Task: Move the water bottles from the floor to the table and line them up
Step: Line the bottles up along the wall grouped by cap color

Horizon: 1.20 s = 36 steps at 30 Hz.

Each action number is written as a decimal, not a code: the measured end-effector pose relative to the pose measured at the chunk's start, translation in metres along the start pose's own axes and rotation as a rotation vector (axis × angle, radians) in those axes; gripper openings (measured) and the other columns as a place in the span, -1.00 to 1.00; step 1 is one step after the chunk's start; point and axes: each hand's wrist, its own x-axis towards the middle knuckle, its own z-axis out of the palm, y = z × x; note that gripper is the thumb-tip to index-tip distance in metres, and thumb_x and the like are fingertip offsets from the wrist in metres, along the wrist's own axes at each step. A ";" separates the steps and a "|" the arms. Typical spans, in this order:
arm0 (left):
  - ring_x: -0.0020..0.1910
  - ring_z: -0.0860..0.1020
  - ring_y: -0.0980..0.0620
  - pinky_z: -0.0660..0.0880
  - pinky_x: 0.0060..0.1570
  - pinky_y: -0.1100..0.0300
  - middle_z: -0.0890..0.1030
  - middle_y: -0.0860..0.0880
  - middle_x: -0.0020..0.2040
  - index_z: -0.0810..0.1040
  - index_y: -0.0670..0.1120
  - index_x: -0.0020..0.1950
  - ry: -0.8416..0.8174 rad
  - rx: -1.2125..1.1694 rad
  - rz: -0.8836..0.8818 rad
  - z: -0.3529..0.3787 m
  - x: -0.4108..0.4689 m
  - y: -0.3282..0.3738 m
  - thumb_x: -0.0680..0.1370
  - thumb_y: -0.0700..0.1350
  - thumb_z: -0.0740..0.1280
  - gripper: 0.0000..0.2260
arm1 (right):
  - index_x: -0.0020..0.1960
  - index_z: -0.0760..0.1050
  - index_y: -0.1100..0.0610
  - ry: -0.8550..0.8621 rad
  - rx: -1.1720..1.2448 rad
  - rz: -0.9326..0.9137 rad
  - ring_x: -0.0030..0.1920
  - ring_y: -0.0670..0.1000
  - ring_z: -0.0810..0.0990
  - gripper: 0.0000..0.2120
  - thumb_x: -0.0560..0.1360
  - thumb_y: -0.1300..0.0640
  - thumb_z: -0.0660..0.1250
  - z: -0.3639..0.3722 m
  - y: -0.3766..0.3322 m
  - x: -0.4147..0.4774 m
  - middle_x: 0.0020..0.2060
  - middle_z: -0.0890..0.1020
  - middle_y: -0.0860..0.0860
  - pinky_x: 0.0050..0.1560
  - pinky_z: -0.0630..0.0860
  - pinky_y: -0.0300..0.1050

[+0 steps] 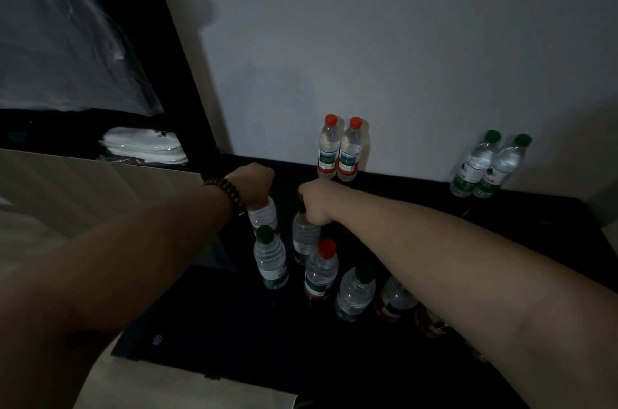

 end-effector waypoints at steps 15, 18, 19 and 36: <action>-0.05 0.63 -0.11 0.60 -0.10 0.10 0.67 -0.17 0.03 0.66 -0.19 0.07 -0.022 0.010 0.063 -0.025 0.025 0.051 0.49 -0.05 0.45 -0.75 | 0.17 0.56 0.25 0.156 0.073 0.029 -0.01 0.13 0.65 -0.76 0.59 0.11 0.37 0.001 0.056 0.003 0.04 0.65 0.18 -0.06 0.63 -0.02; -0.03 0.62 -0.10 0.63 0.01 0.05 0.67 -0.16 0.05 0.66 -0.19 0.10 -0.019 -0.013 0.079 -0.035 0.039 0.076 0.50 -0.03 0.47 -0.72 | 0.17 0.58 0.24 0.196 0.064 0.056 -0.02 0.14 0.65 -0.76 0.58 0.12 0.36 -0.011 0.086 -0.003 0.03 0.66 0.18 -0.03 0.63 -0.03; 0.01 0.62 -0.10 0.63 0.05 0.04 0.67 -0.15 0.07 0.66 -0.18 0.13 -0.012 -0.018 0.081 -0.038 0.044 0.085 0.50 -0.01 0.47 -0.70 | 0.15 0.58 0.24 0.202 0.052 0.068 -0.03 0.14 0.65 -0.78 0.58 0.13 0.36 -0.014 0.098 -0.005 0.02 0.66 0.17 -0.07 0.60 -0.06; 0.12 0.61 -0.09 0.61 0.13 0.05 0.63 -0.16 0.17 0.63 -0.19 0.22 0.063 -0.086 0.182 -0.103 0.139 0.243 0.56 -0.09 0.46 -0.72 | 0.36 0.49 0.32 0.229 0.097 0.247 -0.05 0.04 0.50 -0.62 0.61 0.17 0.36 -0.027 0.297 -0.026 0.13 0.59 0.21 -0.16 0.42 -0.17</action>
